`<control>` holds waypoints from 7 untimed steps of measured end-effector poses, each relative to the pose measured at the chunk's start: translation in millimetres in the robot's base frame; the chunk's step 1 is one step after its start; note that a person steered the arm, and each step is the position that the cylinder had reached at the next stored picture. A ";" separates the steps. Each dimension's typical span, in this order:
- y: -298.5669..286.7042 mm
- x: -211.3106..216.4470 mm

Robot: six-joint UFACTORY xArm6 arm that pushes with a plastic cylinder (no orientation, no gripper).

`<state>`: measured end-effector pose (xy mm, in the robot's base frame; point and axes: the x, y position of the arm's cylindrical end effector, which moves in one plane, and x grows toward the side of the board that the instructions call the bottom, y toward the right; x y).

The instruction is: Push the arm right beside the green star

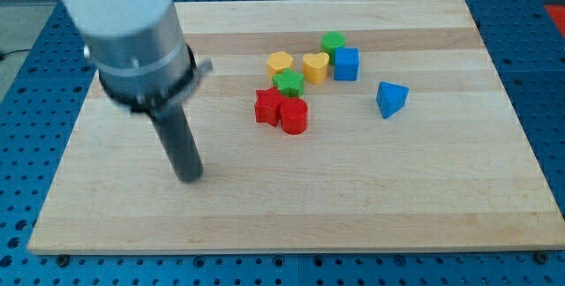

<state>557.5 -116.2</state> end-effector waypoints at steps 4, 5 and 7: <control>193.9 -67.8; 219.3 -104.9; 161.0 -150.0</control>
<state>407.5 44.8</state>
